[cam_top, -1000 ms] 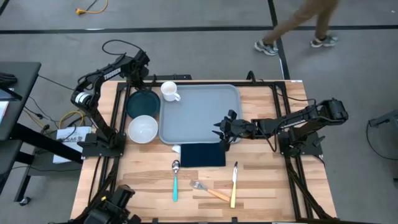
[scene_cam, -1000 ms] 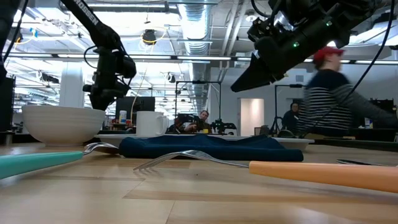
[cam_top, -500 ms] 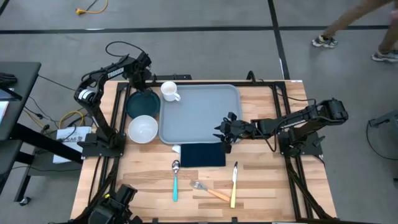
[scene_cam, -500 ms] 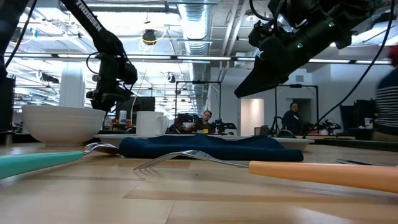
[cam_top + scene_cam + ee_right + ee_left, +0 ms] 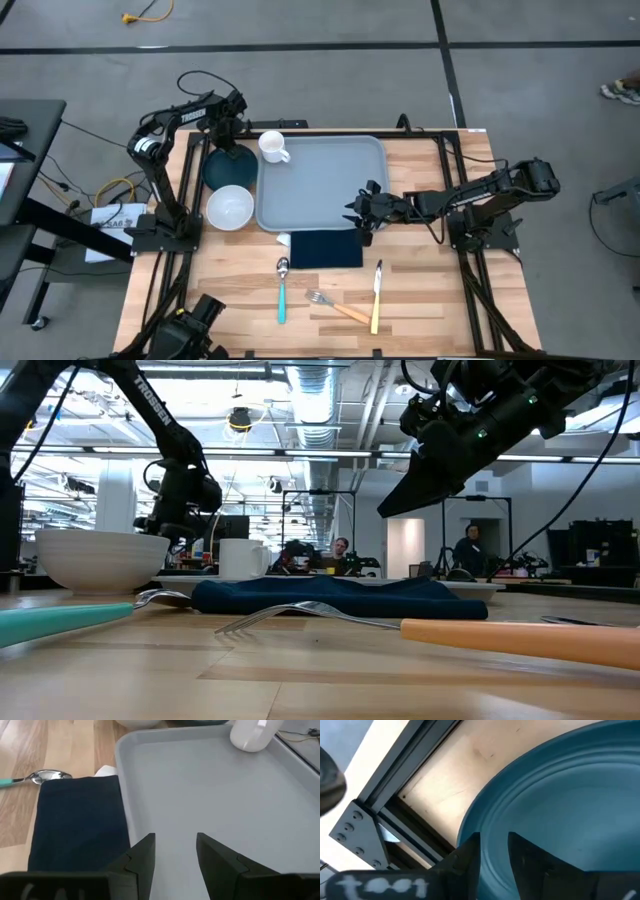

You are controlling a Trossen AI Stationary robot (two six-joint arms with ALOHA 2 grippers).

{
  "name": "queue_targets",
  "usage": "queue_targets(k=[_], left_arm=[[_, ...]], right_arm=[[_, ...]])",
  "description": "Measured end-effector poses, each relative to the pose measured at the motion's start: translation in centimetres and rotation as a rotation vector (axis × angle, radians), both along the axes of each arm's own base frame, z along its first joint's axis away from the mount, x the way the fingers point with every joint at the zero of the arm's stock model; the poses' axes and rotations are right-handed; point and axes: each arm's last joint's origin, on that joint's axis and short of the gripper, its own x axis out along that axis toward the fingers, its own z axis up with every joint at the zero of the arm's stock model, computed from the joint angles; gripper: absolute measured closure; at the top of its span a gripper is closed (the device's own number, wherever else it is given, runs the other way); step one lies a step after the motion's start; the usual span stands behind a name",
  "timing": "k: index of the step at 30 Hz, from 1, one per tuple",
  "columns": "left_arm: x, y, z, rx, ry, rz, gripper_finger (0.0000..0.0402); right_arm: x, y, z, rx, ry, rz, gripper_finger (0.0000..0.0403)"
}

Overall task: Set up tray
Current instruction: Put the black plate on the gray serving tray to the bottom of the white cup

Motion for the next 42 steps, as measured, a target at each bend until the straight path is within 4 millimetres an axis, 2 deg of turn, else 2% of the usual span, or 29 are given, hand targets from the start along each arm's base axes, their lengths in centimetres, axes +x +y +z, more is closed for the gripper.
queue_targets(k=[29,42], left_arm=[[-0.1,0.06,0.03,0.02,0.042,-0.006,0.0313],[0.1,0.56,0.02,0.081,0.026,0.018,0.0313]], right_arm=[[0.0,0.01,0.0,0.001,0.0,0.0,0.0269],[0.0,0.01,0.0,0.006,-0.001,-0.003,0.0269]])
